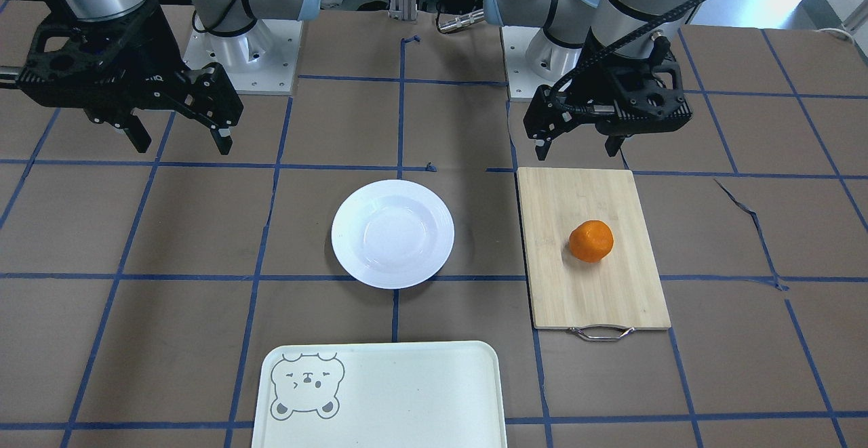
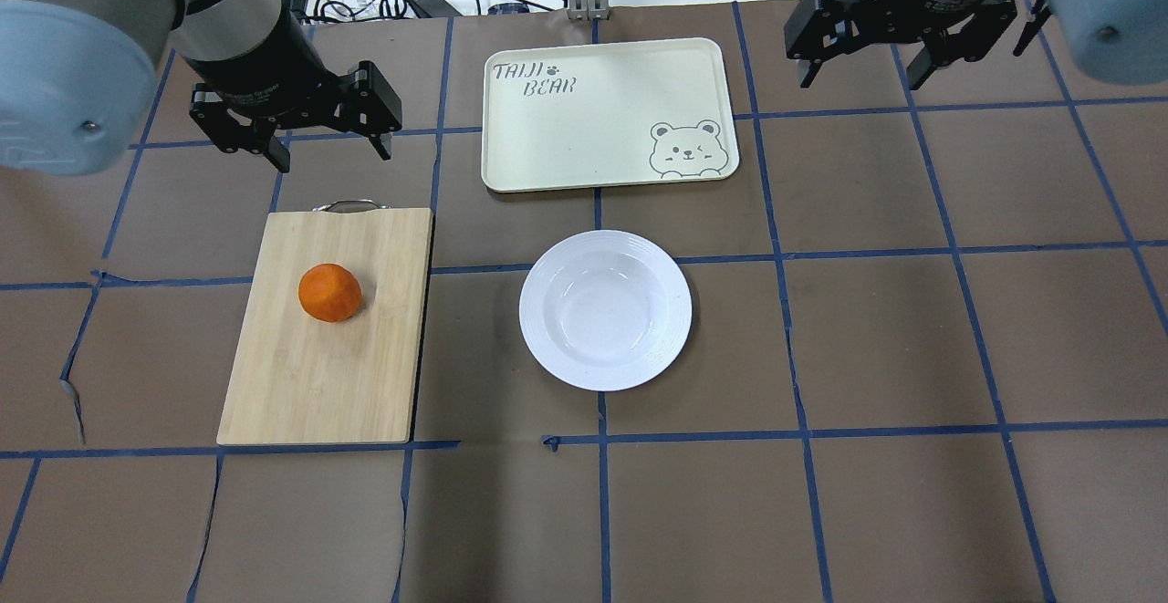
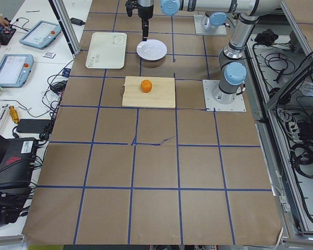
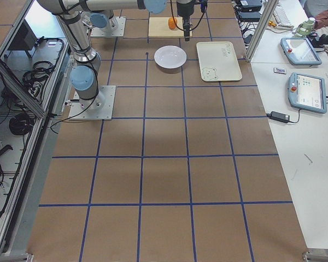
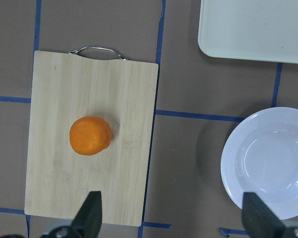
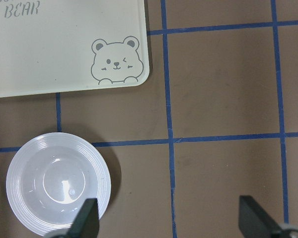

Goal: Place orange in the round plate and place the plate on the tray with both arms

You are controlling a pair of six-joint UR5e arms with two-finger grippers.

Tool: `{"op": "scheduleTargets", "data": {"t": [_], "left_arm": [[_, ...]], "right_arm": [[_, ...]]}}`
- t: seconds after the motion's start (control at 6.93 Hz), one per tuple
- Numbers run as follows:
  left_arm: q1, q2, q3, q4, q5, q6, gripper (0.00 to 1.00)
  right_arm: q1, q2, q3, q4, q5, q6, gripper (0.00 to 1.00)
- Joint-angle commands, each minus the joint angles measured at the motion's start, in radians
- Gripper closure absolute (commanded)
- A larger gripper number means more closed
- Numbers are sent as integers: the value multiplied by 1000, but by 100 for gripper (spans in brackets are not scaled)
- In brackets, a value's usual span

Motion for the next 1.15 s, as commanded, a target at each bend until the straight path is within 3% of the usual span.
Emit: {"op": "scheduleTargets", "data": {"t": [0.0,1.01], "left_arm": [[2,2,0,-2,0,0,0],[3,5,2,-18,3,-2,0]], "right_arm": [[3,-1,-1,-4,-49,-7,0],[0,-1,-27,10,-60,-7,0]]}}
